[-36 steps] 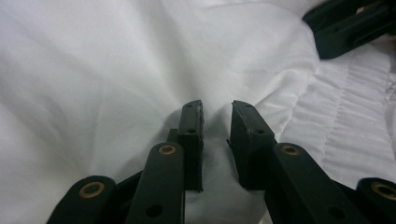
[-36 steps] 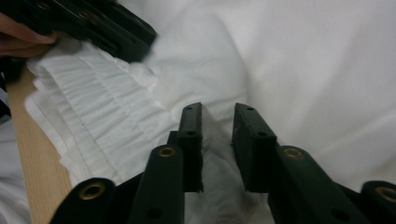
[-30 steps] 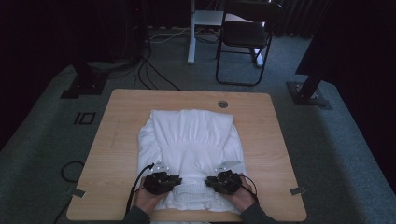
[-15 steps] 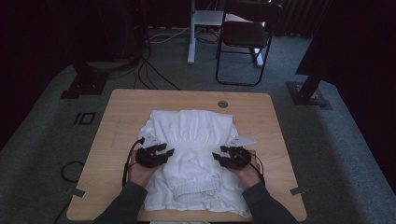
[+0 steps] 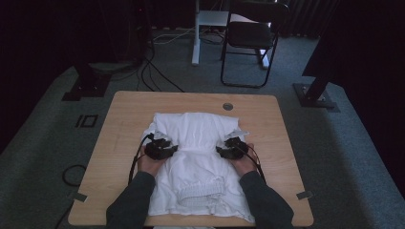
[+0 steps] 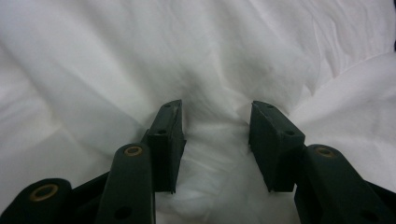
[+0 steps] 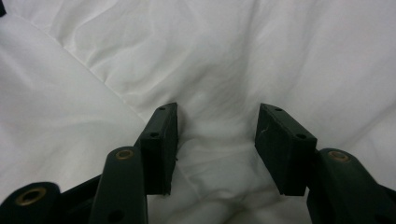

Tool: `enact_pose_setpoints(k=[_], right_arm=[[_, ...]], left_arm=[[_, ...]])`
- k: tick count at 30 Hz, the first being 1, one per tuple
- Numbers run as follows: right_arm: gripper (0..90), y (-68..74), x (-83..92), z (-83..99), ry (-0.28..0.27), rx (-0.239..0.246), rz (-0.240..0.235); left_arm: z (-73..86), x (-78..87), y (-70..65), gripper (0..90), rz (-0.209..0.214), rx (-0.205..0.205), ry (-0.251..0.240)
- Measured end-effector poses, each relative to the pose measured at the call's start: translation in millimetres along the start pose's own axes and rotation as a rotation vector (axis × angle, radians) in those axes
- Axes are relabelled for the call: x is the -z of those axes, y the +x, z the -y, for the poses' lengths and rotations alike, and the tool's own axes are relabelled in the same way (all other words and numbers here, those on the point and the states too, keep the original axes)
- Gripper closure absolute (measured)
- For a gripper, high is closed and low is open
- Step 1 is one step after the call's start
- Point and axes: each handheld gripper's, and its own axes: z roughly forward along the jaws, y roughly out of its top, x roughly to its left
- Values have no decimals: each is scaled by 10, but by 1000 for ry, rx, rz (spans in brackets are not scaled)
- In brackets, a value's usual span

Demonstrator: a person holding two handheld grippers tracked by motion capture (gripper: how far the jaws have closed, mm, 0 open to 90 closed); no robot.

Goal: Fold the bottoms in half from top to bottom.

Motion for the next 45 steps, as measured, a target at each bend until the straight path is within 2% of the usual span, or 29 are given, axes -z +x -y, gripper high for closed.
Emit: enact_pose_setpoints(k=[2,6,13,16,18,19,20,23,24,25,26,28,31,34,38,42,45], right_arm=[[484,6,35,52,-9,-6,-6],[484,74,143,153,2,15,-20],[485,231,367,396,-5,37,-36],[485,296,442,474,-4,45,-42],[486,332,478,510,-2,52,-44],[486,338,486,525,-8,53,-46],[486,336,488,533,-11,52,-47],[486,329,483,522,-8,52,-50],[486,329,483,522,-8,52,-50],[486,330,484,525,-9,49,-51],[486,331,484,528,-10,49,-50],[486,329,481,529,-13,48,-52],[486,328,482,532,-15,48,-53],[486,325,482,534,-16,48,-56],[487,321,483,534,-15,50,-58],[486,317,483,525,-10,49,-61],[499,273,497,483,12,38,-92]], left_arm=[[39,39,-28,558,4,-4,4],[146,131,-125,558,19,-8,3],[418,344,-350,558,51,-1,-20],[497,418,-453,558,49,-17,-13],[493,451,-473,556,68,-22,15],[462,468,-456,556,75,-28,31],[432,485,-444,556,68,-30,26],[214,600,-307,514,-41,-24,-36],[214,600,-307,488,-41,-24,-36],[15,661,-139,488,-102,17,-91],[-74,656,-51,427,-129,36,-96],[-221,593,124,366,-189,72,-95],[-345,387,353,292,-226,122,-56],[-333,159,504,263,-243,146,11],[-225,-9,618,248,-207,184,74],[-207,-20,633,266,-184,176,70],[-210,-17,619,372,-156,164,69]])
